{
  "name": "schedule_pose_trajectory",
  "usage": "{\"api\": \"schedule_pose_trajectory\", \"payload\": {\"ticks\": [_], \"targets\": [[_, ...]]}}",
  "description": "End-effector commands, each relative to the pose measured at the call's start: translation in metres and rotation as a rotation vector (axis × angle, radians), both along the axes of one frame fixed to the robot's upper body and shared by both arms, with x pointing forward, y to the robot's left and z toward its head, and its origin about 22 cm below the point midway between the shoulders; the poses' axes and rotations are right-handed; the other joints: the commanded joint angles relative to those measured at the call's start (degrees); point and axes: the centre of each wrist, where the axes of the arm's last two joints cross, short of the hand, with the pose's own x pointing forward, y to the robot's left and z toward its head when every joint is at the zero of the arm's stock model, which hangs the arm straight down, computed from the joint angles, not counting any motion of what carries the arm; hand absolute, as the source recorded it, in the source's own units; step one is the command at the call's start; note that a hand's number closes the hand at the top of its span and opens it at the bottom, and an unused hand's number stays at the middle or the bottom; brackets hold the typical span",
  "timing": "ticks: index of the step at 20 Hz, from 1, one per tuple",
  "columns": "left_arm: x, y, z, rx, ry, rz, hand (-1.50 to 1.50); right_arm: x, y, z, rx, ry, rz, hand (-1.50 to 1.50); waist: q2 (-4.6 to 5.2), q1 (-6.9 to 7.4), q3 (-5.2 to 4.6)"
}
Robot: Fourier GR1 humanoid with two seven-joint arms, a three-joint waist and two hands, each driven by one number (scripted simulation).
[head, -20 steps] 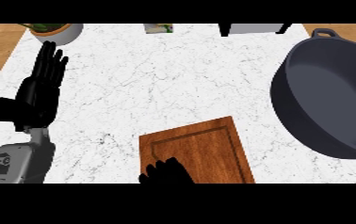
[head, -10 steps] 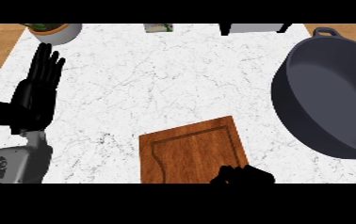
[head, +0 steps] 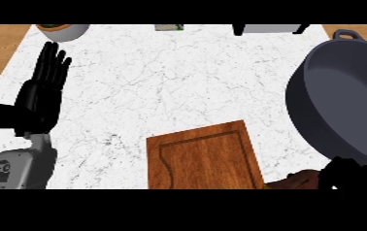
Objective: Pick the sweet potato from the cutting board and place it in the pot
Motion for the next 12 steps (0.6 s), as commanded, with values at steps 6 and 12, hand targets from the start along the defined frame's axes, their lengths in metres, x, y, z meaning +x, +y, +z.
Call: {"api": "schedule_pose_trajectory", "payload": {"ticks": [6,12], "targets": [[0.005,-0.015,-0.002,-0.008,-0.009,-0.010,0.00,0.031,-0.082,-0.010,0.123,0.069,-0.105,1.50,0.20,0.61,0.11],[0.014,-0.020,0.003,-0.003,-0.008,-0.028,0.00,0.069,-0.149,-0.003,0.143,0.080,-0.106,1.50,0.43,1.51,0.13]]}}
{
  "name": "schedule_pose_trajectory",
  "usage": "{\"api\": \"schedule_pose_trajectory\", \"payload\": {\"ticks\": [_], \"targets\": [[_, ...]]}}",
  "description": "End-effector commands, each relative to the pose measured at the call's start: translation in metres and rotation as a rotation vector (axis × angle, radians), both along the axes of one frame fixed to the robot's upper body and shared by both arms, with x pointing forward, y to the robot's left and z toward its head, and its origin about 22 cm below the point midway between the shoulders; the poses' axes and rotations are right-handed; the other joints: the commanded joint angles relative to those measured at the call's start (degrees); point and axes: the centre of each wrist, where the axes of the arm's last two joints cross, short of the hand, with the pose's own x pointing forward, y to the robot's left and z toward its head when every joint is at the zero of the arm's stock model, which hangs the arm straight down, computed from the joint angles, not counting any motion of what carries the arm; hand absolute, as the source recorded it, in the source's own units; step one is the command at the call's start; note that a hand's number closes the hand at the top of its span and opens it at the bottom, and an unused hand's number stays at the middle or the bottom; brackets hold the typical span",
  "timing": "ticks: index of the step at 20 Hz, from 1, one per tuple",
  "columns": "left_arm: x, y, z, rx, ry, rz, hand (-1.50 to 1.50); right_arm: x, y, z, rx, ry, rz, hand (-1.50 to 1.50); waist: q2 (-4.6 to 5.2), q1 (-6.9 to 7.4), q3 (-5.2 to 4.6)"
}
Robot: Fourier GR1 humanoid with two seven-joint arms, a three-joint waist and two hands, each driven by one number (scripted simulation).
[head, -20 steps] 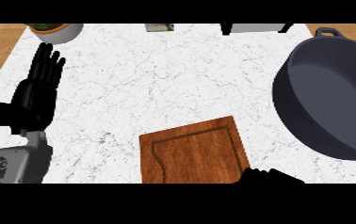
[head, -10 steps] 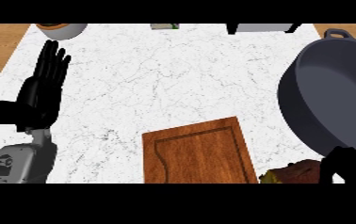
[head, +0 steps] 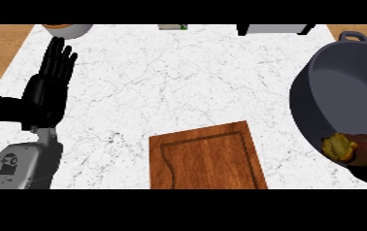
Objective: Pick the sweet potato from the cutting board and place it in the pot
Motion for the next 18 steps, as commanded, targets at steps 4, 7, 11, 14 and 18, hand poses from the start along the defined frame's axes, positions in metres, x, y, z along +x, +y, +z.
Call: {"api": "schedule_pose_trajectory", "payload": {"ticks": [4,7,11,14,18], "targets": [[0.000,0.000,-0.003,0.003,-0.002,-0.018,0.00,0.032,-0.090,-0.007,0.035,0.005,0.011,1.50,-0.02,1.16,-0.02],[0.001,-0.010,-0.010,0.006,-0.004,-0.036,0.00,0.051,-0.115,-0.029,0.040,0.030,0.017,1.50,0.20,2.15,-0.08],[0.001,-0.006,-0.004,0.008,0.001,-0.042,0.00,0.072,-0.145,-0.043,0.030,0.075,0.022,1.50,0.08,2.13,-0.16],[0.007,-0.009,0.002,-0.007,0.004,-0.041,0.00,0.086,-0.154,-0.058,0.002,0.196,-0.002,1.50,0.33,2.86,-0.14],[0.016,-0.011,0.014,0.005,0.000,-0.047,0.00,0.085,-0.167,-0.076,0.240,0.342,0.023,-1.50,0.41,2.83,-0.06]]}}
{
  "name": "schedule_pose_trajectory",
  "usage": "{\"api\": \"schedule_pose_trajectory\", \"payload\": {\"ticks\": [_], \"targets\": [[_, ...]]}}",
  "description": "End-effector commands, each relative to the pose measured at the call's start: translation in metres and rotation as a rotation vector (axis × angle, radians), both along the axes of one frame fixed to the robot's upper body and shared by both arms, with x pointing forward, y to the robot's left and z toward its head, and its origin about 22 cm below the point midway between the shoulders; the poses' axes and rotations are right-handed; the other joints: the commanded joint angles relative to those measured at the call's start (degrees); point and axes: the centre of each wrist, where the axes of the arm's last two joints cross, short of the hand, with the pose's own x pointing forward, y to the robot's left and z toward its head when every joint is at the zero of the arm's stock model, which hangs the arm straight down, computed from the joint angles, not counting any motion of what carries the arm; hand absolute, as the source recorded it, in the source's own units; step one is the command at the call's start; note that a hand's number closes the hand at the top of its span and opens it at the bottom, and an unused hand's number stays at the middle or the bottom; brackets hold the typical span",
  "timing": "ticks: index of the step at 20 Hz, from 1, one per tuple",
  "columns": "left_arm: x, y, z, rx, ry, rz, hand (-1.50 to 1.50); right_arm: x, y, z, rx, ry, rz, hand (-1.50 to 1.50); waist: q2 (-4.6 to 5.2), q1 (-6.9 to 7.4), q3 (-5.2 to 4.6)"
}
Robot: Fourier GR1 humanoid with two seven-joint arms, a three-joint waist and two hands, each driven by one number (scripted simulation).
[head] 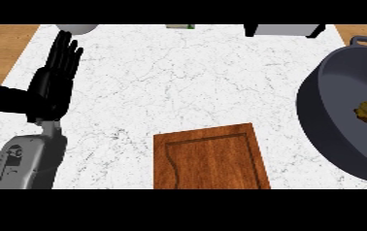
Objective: Pick the sweet potato from the cutting board and place it in the pot
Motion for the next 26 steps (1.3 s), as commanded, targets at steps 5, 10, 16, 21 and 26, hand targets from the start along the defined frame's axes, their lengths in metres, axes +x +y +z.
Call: {"api": "schedule_pose_trajectory", "payload": {"ticks": [5,10,16,21,26], "targets": [[-0.011,-0.031,-0.011,-0.007,0.005,0.003,0.00,0.026,0.002,-0.039,0.134,0.162,0.175,-1.50,-0.30,-0.37,-0.04],[-0.006,0.003,-0.005,-0.008,-0.005,0.017,0.00,0.040,-0.007,-0.025,0.261,-0.023,0.258,-1.50,-0.30,-0.63,-0.05],[-0.001,0.006,-0.001,0.009,0.019,0.040,0.00,0.032,-0.017,-0.023,0.524,-0.089,0.178,-1.50,-0.53,-1.79,-0.14],[-0.014,-0.003,-0.003,-0.005,0.004,0.009,0.00,0.036,-0.045,0.013,0.723,-0.158,0.141,-1.50,-0.51,-1.14,-0.11],[0.006,0.001,-0.012,-0.007,0.001,0.027,0.00,0.013,-0.085,0.030,0.774,-0.267,0.109,-1.50,-0.04,-0.95,-0.03]]}}
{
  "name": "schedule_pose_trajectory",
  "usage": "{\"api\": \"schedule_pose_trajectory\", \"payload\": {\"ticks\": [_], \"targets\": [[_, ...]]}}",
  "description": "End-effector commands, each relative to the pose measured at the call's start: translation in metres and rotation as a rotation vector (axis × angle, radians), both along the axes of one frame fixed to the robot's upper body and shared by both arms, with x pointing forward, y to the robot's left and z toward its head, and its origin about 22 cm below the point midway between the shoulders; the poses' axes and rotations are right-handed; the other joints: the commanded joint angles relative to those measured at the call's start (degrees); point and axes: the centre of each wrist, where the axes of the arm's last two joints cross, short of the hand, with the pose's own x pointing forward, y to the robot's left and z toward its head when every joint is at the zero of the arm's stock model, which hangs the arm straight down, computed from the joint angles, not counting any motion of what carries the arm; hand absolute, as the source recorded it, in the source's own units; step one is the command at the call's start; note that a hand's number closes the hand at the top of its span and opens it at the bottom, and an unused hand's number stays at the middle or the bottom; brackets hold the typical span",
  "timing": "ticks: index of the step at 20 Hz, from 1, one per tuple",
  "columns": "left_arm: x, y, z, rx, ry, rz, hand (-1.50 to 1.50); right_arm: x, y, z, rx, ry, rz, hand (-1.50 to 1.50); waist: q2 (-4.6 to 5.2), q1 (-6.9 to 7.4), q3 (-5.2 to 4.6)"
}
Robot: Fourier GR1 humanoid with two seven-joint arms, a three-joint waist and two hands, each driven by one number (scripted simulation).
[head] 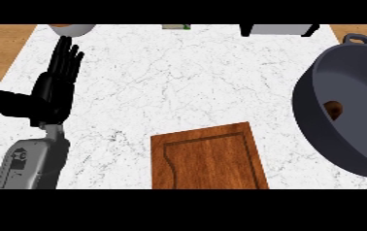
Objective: Pick the sweet potato from the cutting board and place it in the pot
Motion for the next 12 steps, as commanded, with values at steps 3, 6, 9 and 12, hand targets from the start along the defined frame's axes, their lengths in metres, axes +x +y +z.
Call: {"api": "schedule_pose_trajectory", "payload": {"ticks": [3,6,9,12], "targets": [[-0.004,-0.002,0.008,0.002,-0.023,-0.017,0.00,-0.044,-0.042,0.003,0.106,-0.094,-0.054,-1.50,0.08,0.37,0.09],[0.008,0.000,0.011,-0.011,-0.017,-0.010,0.00,-0.055,-0.054,0.011,0.120,-0.111,-0.056,-1.50,0.54,0.98,0.24],[-0.003,0.003,0.010,0.014,-0.006,-0.034,0.00,-0.069,-0.064,0.017,0.115,-0.099,-0.091,-1.50,0.52,1.56,0.33],[-0.013,-0.013,-0.009,0.002,-0.018,-0.019,0.00,-0.094,-0.077,0.019,0.119,-0.108,-0.086,-1.50,0.27,0.70,0.27]]}}
